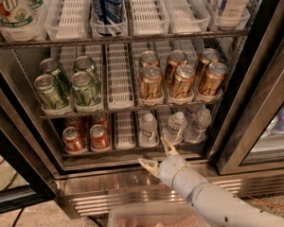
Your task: Pick water bottle from bottom shelf of fridge
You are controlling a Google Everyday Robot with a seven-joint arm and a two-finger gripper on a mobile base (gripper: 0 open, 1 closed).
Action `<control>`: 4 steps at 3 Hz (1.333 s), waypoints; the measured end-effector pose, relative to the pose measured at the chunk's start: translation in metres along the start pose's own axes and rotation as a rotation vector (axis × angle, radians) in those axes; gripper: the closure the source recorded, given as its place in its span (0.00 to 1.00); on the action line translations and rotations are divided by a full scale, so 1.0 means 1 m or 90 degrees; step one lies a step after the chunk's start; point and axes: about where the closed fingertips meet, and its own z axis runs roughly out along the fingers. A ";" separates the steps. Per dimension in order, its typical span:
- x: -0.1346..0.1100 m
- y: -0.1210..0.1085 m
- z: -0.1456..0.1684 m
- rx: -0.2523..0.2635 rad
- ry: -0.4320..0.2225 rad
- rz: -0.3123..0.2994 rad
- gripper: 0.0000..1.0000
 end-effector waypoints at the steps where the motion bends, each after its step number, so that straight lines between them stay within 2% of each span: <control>1: 0.003 -0.005 0.007 0.009 0.000 0.004 0.37; 2: 0.001 -0.017 0.025 0.040 -0.019 0.014 0.39; 3: 0.001 -0.017 0.025 0.040 -0.019 0.014 0.36; 4: -0.007 -0.018 0.032 0.056 -0.053 0.027 0.36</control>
Offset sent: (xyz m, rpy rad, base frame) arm 0.0289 -0.0022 -0.0052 0.0292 -0.0316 -0.0526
